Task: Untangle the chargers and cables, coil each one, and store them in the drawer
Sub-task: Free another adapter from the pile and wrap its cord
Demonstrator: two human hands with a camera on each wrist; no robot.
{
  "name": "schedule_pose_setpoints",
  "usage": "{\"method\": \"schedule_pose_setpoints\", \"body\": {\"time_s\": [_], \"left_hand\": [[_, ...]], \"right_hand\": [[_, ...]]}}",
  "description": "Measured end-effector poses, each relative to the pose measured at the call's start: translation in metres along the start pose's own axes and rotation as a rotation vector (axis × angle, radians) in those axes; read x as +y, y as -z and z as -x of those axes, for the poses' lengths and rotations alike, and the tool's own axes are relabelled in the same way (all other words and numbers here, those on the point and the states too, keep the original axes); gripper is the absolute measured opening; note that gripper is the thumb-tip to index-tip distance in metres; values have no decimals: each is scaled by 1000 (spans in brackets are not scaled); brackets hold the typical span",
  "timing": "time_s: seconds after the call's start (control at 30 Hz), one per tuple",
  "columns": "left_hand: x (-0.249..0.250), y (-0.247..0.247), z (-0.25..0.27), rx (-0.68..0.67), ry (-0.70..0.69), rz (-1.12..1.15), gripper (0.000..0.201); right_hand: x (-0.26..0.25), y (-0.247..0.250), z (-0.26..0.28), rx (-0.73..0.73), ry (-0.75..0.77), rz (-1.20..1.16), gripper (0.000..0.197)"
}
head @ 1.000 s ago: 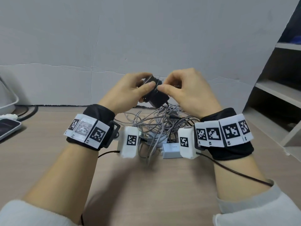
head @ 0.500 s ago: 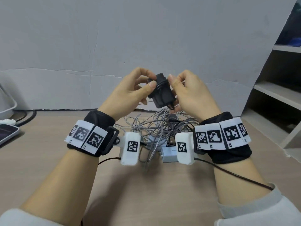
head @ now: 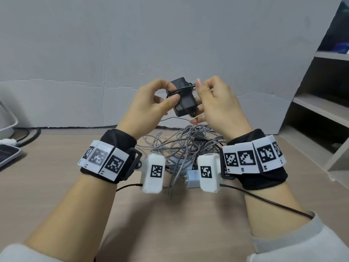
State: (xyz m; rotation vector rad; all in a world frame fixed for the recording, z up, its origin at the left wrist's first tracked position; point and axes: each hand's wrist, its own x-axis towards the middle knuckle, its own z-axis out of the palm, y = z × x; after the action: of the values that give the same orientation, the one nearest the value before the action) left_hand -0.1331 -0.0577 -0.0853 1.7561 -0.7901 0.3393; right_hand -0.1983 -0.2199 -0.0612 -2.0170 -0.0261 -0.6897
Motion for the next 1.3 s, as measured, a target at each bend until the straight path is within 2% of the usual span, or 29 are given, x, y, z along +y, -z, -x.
{"method": "schedule_pose_setpoints", "body": {"time_s": [0.2,0.3,0.4,0.53,0.67,0.8,1.03,1.23,1.3], "left_hand": [[-15,0,-5,25,-76,-271,4],[-17,4,-6,-19,-82,-334,9],[-17,5,-5,-82,-59,-404,9],[-8,3,-1,-198,-2,-346,4],[2,-3,5,-276,2,-255,9],[3,-1,4,-235,-16,-230,11],[6,-1,5,-198,-11,-235,5],[3,0,3,-174,-45,-220,3],[3,1,2,-166,-49,-196,14]], "right_hand": [[3,0,0,-76,-1,61,30],[7,8,0,-158,45,315,19],[6,13,1,-155,54,491,13],[4,12,-4,-15,108,278,15],[1,3,-4,23,160,141,10],[7,3,-5,19,127,116,6],[9,3,-5,108,103,83,14],[10,5,-4,88,99,134,16],[9,7,-3,52,97,159,16]]}}
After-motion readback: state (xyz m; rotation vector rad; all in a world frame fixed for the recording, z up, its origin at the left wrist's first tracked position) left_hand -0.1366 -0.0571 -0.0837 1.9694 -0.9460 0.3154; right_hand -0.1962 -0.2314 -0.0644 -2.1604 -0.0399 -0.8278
